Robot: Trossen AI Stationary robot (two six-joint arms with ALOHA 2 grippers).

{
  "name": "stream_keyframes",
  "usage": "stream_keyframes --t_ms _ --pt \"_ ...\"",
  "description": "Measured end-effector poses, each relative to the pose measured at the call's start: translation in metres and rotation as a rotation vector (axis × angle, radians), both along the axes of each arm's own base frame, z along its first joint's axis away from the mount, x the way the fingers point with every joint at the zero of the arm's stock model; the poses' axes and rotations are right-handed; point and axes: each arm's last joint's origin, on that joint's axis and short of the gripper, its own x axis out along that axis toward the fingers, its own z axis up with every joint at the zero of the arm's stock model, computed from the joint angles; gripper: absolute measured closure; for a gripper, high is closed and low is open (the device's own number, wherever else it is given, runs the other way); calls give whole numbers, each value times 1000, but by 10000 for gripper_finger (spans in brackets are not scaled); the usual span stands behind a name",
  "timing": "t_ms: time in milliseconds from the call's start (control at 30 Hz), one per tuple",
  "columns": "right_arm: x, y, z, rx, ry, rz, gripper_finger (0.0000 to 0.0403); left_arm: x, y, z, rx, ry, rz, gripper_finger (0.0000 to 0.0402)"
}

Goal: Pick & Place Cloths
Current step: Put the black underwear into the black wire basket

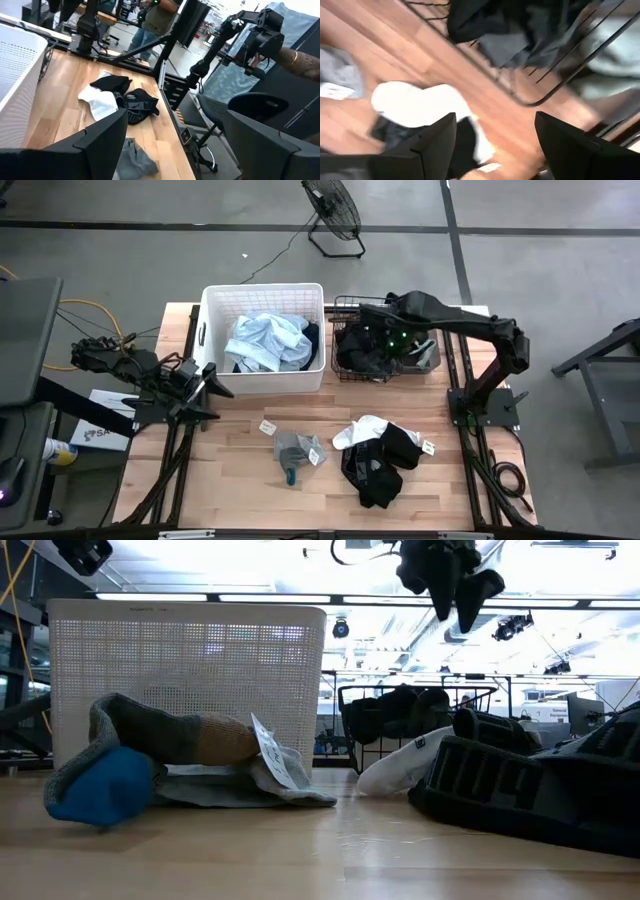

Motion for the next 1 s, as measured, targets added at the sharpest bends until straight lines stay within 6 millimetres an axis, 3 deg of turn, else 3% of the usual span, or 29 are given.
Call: stream_keyframes --t_ms 200,567,733,1000 --pt "5 30 2 77 3 -160 141 0 -1 0 -1 0 -24 78" --pt "12 129 2 94 -48 -228 141 0 -1 -2 7 22 -27 78" --pt "17 173 1 70 -172 -119 141 0 -1 -3 8 25 -27 78" --pt "28 229 -21 38 -242 169 141 0 -1 -3 10 29 -27 78"
